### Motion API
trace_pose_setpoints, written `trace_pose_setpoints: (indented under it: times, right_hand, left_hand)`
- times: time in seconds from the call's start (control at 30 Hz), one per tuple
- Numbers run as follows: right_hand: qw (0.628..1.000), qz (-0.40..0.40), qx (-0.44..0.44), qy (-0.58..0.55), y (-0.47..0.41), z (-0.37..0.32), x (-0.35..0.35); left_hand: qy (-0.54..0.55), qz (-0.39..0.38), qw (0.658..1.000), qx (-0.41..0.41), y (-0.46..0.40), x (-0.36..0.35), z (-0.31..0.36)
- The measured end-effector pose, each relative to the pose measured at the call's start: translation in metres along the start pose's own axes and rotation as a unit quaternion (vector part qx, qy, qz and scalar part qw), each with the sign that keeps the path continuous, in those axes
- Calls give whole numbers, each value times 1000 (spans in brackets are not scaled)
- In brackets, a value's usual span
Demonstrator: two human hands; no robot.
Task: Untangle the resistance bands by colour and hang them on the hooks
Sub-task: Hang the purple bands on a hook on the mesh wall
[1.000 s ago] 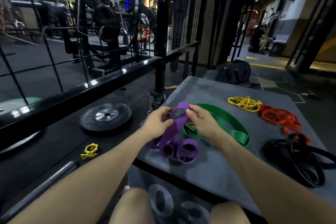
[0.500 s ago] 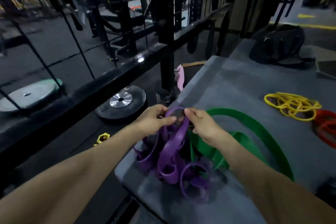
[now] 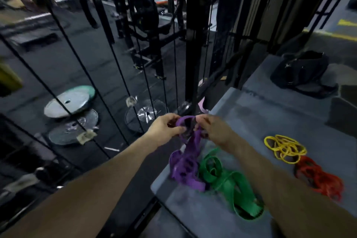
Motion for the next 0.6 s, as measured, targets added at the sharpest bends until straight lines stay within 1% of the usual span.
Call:
trace_pose_setpoints:
  times: [0.1, 0.17, 0.27, 0.43, 0.53, 0.6]
  right_hand:
    - [999, 3, 15, 32, 16, -52, 17]
    - [998, -2, 53, 34, 25, -83, 29]
    - [992, -45, 100, 68, 41, -125, 38]
    - [966, -110, 203, 118, 81, -194, 42]
    - [954, -145, 248, 83, 105, -238, 39]
    - [949, -166, 260, 65, 118, -263, 34]
  left_hand:
    - [-30, 25, 999, -15, 21, 24, 46]
    - [-46, 46, 998, -23, 35, 37, 74]
    - [-53, 95, 994, -29, 64, 59, 107]
    - [-14, 191, 980, -51, 132, 89, 163]
    - [5, 249, 966, -65, 173, 111, 193]
    - [1, 284, 955, -78, 197, 128, 211]
Point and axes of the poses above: each hand's wrist, its own y-axis away from the middle knuckle, its own x-axis out of the back of the hand, z = x × y, the point moved 7 cm from there along -y, towards the middle knuckle, and after that the axes turned 3 degrees about -y, right-handed, at the moved point
